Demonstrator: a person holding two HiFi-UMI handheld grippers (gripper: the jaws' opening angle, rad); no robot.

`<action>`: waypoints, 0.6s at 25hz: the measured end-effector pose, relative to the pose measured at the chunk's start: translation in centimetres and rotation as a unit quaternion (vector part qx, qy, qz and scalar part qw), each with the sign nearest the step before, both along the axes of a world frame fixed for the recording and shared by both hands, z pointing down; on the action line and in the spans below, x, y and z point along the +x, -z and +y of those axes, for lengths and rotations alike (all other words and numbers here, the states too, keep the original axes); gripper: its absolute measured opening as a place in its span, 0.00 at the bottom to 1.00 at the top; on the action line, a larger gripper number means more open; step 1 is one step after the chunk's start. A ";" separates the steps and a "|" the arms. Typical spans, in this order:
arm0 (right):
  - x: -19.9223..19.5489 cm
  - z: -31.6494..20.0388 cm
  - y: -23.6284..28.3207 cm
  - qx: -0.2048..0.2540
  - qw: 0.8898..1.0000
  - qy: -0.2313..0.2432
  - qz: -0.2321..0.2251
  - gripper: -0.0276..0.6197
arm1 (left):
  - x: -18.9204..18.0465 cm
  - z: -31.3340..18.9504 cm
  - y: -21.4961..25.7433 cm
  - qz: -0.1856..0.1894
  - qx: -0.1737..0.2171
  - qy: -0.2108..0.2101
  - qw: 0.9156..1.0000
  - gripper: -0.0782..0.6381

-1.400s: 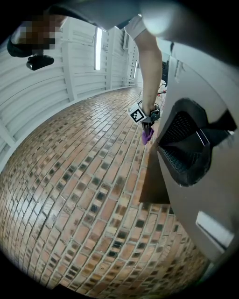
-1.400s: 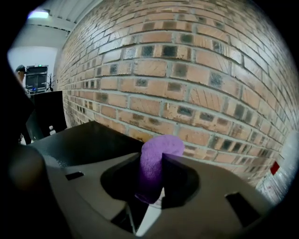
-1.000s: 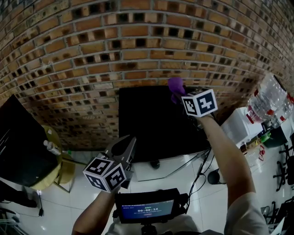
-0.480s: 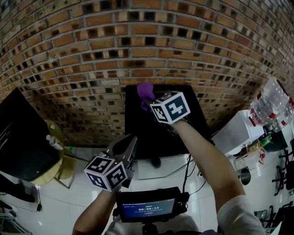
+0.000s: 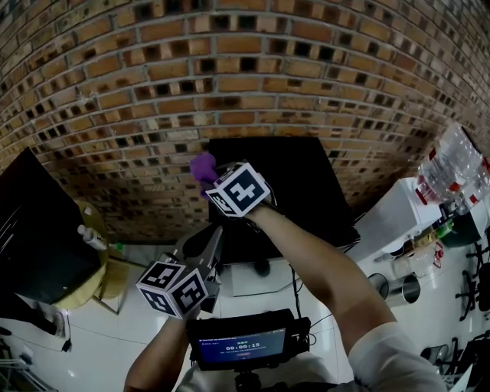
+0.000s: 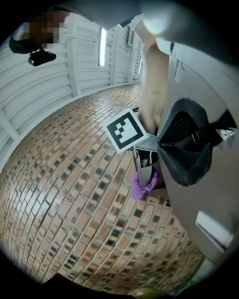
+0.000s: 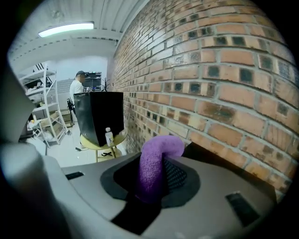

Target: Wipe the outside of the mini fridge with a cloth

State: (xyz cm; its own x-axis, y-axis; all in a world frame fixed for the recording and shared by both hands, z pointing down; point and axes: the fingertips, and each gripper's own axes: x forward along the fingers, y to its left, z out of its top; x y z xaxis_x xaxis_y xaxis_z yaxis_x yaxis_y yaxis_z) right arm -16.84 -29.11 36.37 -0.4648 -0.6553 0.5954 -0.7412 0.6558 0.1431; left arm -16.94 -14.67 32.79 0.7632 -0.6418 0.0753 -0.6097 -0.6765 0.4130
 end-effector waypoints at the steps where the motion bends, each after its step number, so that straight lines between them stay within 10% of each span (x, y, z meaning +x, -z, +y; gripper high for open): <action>1: 0.0 0.0 -0.3 -0.001 1.000 0.000 0.005 0.23 | 0.0 0.0 0.0 0.000 -0.001 0.000 1.000 0.15; 15: 5.7 -0.3 -1.1 -0.009 0.999 -0.048 -0.004 0.23 | 1.3 -0.5 -0.1 -0.002 -0.003 -0.013 1.000 0.15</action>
State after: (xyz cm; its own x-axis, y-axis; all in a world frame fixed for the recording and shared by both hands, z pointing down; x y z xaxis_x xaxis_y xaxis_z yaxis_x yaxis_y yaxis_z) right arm -11.12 -29.40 37.50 -0.4058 -0.6862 0.6037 -0.8013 0.5848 0.1261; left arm -15.60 -15.22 32.92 0.7787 -0.6219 0.0821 -0.5943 -0.6895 0.4140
